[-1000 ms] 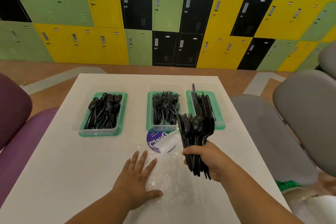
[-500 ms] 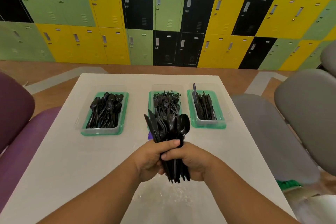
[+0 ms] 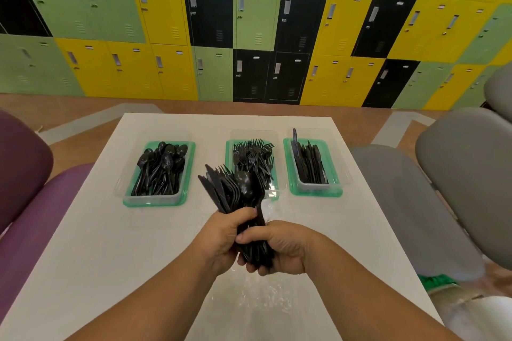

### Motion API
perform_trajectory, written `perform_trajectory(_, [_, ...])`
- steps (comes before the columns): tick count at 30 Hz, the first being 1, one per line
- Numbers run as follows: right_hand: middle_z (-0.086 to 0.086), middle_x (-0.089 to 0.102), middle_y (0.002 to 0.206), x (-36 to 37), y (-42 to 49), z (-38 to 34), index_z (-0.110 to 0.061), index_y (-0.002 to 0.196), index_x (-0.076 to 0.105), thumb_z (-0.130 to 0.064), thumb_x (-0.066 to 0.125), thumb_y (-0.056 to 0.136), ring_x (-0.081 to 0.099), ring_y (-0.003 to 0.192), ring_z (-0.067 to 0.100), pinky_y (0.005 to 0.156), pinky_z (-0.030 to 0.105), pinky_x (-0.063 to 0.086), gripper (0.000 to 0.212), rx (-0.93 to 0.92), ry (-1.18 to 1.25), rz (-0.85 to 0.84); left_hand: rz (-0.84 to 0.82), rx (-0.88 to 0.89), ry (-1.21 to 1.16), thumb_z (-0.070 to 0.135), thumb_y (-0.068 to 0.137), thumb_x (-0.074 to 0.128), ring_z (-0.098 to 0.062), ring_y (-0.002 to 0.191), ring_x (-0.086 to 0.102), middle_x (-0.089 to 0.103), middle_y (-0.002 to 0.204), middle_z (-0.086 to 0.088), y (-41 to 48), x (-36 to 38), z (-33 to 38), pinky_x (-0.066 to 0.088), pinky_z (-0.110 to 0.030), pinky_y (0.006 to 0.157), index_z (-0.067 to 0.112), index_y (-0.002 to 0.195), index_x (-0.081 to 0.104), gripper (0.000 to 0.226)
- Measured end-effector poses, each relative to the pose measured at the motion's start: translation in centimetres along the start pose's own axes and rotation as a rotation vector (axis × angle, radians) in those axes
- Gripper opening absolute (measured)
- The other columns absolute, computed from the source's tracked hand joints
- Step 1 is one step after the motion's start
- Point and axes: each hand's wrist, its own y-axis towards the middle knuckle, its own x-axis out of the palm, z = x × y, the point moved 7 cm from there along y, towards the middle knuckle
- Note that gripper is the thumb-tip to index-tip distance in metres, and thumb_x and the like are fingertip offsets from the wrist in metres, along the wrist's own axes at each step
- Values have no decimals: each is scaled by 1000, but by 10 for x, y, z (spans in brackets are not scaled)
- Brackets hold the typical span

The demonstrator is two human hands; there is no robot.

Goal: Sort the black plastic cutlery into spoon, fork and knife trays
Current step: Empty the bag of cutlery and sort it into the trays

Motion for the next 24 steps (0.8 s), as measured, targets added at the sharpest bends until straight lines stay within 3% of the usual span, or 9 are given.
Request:
perform_trajectory(3, [12,65,84,-3,2,-5,-4,109,62,-32,60,92,61,67,19,57,24,48,33,-74,-47,72,31,36,-41,5,86,57,-24,55,62,64,66,-14,3,-4,6,41,-32,59,2,84,68,11])
perform_trajectory(6, [10,66,92,-5,0,-12,-8,115,56,-49,44,96,65,71,20,63,27,53,47,-131,-216,183,59,48,-76,5,85,59,-28,59,63,66,66,-16,4,-9,9,47,-34,63,1,76,72,16])
perform_trajectory(9, [2,59,89,-8,-7,-28,-14,103,46,-50,37,97,58,70,14,56,23,46,37,-297,-553,499,102,40,-136,2,84,61,-27,66,69,70,74,-18,6,-11,10,56,-33,58,-4,84,70,12])
perform_trajectory(13, [-1,51,94,-7,-18,-40,-16,106,49,-38,37,100,51,82,12,62,20,40,26,-606,-597,804,98,-17,-238,3,85,63,-22,68,71,71,78,-15,6,-5,11,57,-29,58,-5,90,68,12])
perform_trajectory(18, [2,51,95,-10,-22,-47,-16,100,49,-29,38,101,44,76,2,61,10,36,17,-704,-598,837,47,5,-235,3,85,62,-23,66,71,71,75,-16,3,-2,20,57,-30,55,-3,85,68,9])
perform_trajectory(24, [4,55,95,-14,-20,-53,-19,98,46,-20,41,100,49,82,12,62,12,35,6,-691,-423,808,29,65,-212,-1,86,59,-25,74,72,72,81,-17,1,-4,24,58,-36,69,-2,87,70,11])
